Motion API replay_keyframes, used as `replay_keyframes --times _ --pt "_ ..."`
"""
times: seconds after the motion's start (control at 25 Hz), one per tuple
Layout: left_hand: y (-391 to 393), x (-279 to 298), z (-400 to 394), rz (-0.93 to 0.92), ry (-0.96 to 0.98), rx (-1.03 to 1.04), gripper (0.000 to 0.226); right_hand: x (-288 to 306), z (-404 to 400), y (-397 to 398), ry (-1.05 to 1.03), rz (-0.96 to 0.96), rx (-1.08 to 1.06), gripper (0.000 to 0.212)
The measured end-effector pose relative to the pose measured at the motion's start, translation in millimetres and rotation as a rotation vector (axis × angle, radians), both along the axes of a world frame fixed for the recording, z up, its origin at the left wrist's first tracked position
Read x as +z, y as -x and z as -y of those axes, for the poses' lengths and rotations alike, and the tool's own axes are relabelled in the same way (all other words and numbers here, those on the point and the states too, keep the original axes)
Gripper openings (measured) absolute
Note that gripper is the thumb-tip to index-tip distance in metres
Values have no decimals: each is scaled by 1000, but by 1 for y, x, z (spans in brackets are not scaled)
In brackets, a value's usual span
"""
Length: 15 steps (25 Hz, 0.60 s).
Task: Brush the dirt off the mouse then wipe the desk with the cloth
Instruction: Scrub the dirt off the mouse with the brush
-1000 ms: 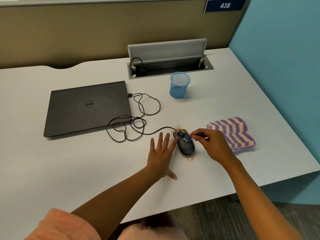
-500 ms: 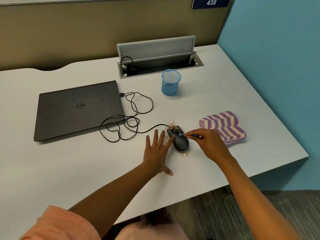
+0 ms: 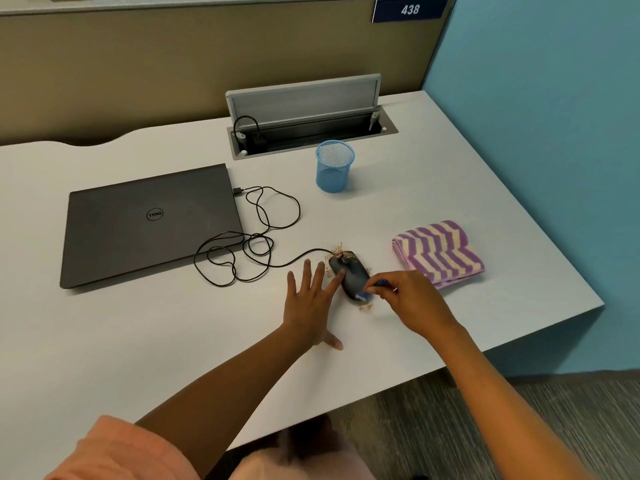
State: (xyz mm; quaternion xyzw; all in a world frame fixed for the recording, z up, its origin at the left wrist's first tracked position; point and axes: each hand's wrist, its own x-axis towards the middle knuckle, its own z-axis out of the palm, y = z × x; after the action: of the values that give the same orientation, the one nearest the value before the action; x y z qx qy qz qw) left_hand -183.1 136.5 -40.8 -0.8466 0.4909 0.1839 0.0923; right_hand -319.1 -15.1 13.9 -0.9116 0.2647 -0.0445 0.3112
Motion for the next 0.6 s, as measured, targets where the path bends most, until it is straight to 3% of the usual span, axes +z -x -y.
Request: replay_keyframes --times 0.24,0.44,0.6 --pt "1 0 -2 22 -2 50 154 5 -6 -26 52 147 -41 22" --pt "2 -1 -4 20 -2 56 151 -1 -14 -19 230 11 86 24" --pt "1 -2 -7 -6 3 75 148 0 -16 3 221 91 78 20"
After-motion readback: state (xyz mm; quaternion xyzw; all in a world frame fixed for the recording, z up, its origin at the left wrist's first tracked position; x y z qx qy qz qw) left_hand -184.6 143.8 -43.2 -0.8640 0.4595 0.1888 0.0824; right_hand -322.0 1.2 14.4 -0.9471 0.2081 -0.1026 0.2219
